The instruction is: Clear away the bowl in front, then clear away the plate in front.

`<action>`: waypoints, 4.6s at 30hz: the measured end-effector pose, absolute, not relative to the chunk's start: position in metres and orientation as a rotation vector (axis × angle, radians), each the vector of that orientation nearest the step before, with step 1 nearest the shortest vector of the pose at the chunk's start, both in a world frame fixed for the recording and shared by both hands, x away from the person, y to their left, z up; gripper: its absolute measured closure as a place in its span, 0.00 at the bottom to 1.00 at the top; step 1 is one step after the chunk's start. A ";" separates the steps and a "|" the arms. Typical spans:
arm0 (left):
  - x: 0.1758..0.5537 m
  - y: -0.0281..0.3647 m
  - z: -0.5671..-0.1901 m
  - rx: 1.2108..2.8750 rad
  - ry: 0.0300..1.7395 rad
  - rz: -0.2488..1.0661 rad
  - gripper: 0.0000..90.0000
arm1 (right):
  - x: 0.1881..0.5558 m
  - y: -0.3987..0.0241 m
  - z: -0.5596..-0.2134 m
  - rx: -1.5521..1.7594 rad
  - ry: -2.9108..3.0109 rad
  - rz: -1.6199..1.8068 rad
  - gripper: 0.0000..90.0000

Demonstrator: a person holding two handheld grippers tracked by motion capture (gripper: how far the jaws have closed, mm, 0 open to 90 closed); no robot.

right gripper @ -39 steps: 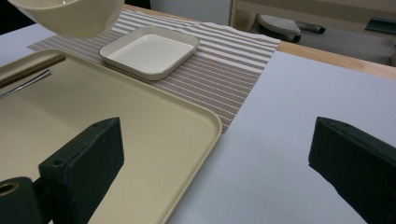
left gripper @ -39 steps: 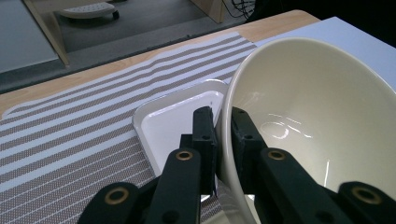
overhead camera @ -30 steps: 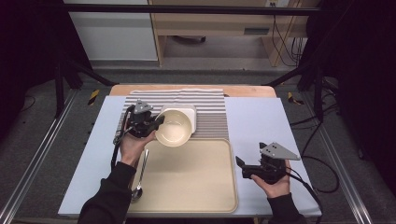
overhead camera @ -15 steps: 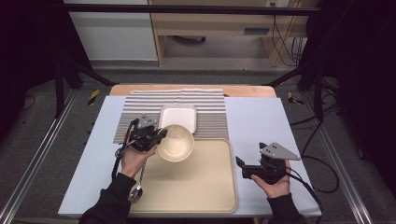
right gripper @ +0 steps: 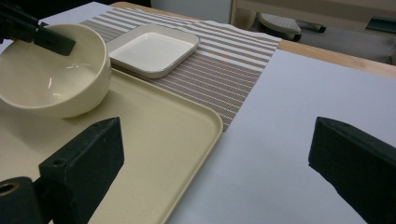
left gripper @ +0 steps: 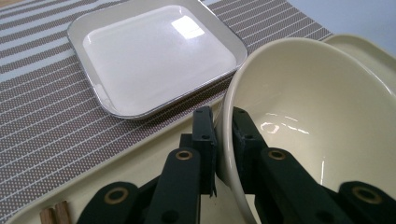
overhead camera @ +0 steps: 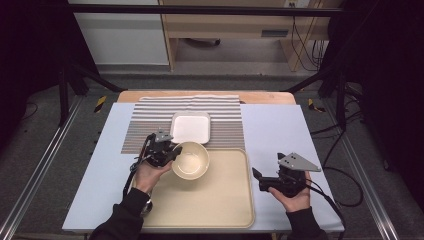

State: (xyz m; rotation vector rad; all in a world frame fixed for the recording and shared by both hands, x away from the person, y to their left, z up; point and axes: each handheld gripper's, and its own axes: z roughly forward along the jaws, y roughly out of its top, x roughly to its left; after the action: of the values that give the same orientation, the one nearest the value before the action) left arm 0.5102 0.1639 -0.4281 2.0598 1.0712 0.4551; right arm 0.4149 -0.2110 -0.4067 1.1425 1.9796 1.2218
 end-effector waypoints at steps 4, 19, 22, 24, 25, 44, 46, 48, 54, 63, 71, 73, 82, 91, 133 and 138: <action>0.512 0.164 -0.432 2.057 1.084 0.431 0.91 | 0.415 -0.210 -0.407 1.142 1.980 1.222 0.04; 0.520 0.171 -0.447 2.089 1.139 0.444 0.90 | 0.415 -0.209 -0.408 1.145 1.988 1.223 0.04; 0.520 0.171 -0.447 2.085 1.137 0.443 0.90 | 0.415 -0.209 -0.408 1.143 1.983 1.229 0.04; 0.520 0.171 -0.447 2.089 1.134 0.445 0.89 | 0.416 -0.209 -0.408 1.145 1.985 1.227 0.04; 0.520 0.171 -0.447 2.088 1.134 0.444 0.89 | 0.416 -0.209 -0.408 1.146 1.986 1.228 0.04; 0.509 0.189 -0.406 1.974 1.065 0.543 0.60 | 0.415 -0.211 -0.407 1.147 1.978 1.223 0.04; 0.508 0.192 -0.402 1.935 1.068 0.566 0.53 | 0.415 -0.211 -0.407 1.148 1.978 1.222 0.04; 0.510 0.195 -0.398 1.916 1.076 0.591 0.45 | 0.415 -0.211 -0.407 1.149 1.976 1.223 0.04; 0.518 0.204 -0.396 1.893 1.105 0.614 0.35 | 0.416 -0.210 -0.407 1.151 1.976 1.222 0.04; 0.533 0.213 -0.387 1.874 1.112 0.643 0.32 | 0.416 -0.212 -0.405 1.155 1.967 1.231 0.04; 0.550 0.213 -0.380 1.872 1.106 0.665 0.32 | 0.415 -0.213 -0.404 1.159 1.962 1.237 0.04; 0.554 0.212 -0.380 1.873 1.106 0.666 0.32 | 0.415 -0.213 -0.404 1.154 1.963 1.235 0.04; 0.575 0.201 -0.385 1.919 1.091 0.690 0.28 | 0.415 -0.214 -0.404 1.151 1.959 1.238 0.04; 0.593 0.195 -0.399 1.962 1.112 0.686 0.27 | 0.415 -0.213 -0.405 1.151 1.966 1.238 0.04; 0.628 0.183 -0.462 2.133 1.340 0.487 0.73 | 0.417 -0.210 -0.408 1.145 1.985 1.228 0.04; 0.627 0.182 -0.461 2.124 1.359 0.464 0.79 | 0.417 -0.210 -0.408 1.147 1.986 1.228 0.04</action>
State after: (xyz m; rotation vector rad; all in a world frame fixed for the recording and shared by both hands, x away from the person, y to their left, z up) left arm 0.6270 0.1823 -0.4612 2.1241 1.3591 0.4643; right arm 0.4169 -0.2101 -0.4079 1.1466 1.9858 1.2279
